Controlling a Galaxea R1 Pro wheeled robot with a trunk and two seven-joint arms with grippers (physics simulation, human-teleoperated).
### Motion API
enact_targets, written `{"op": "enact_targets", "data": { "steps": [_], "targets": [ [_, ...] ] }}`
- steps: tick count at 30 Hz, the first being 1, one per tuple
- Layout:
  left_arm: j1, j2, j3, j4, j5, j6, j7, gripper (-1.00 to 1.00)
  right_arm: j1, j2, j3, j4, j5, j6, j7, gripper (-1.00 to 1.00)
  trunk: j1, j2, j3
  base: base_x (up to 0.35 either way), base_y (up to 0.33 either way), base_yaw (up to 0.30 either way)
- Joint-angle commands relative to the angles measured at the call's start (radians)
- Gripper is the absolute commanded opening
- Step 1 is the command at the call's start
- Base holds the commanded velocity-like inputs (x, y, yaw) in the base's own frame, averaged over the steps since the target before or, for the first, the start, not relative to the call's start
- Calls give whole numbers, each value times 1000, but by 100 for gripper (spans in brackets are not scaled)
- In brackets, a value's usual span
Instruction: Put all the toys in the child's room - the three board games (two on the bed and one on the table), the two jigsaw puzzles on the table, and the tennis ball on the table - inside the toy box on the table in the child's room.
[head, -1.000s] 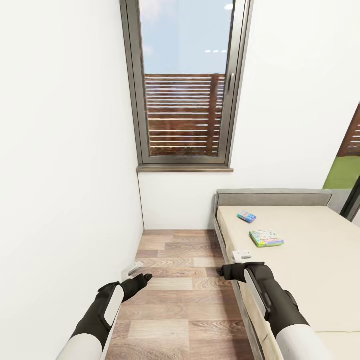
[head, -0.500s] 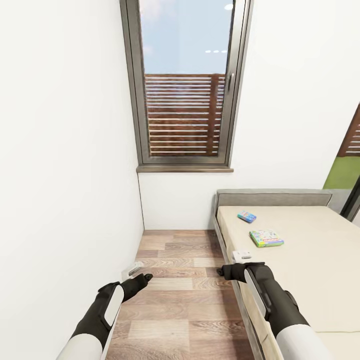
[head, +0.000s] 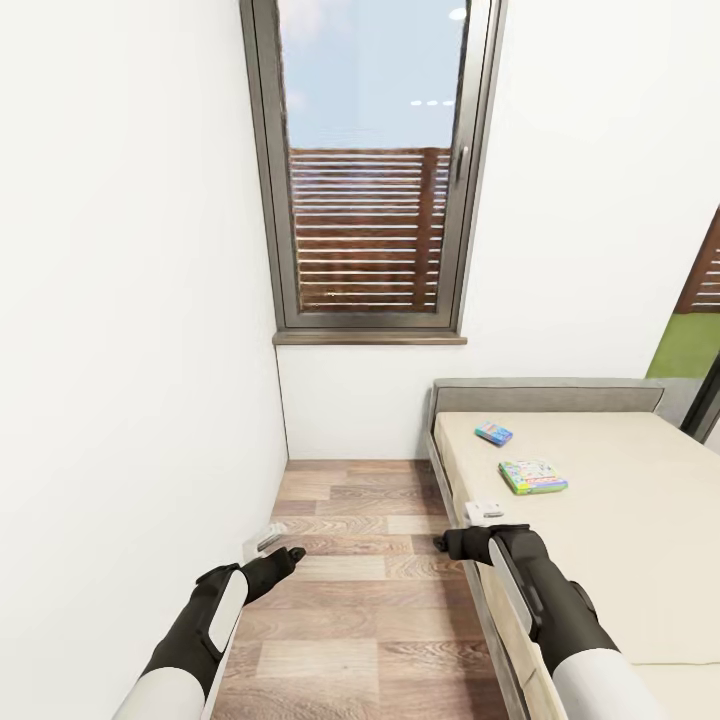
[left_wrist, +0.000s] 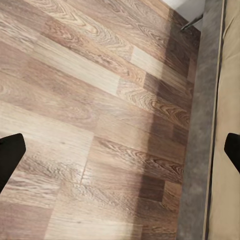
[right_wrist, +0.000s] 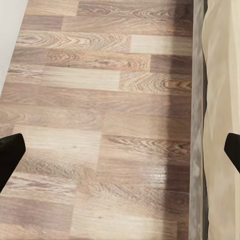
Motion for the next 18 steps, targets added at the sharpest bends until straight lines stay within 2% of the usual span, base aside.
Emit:
{"op": "enact_targets", "data": {
  "steps": [1,18],
  "targets": [
    [-1,-2,6,-1,1,7,-5,100,-1,-1,1,-1,0,5,2,100,0,-1,-1,0,0,0],
    [-1,-2,7,-1,1,7,-4,100,-1,-2,-3,-1,-1,7,2,100,0,-1,-1,0,0,0]
  ]
}}
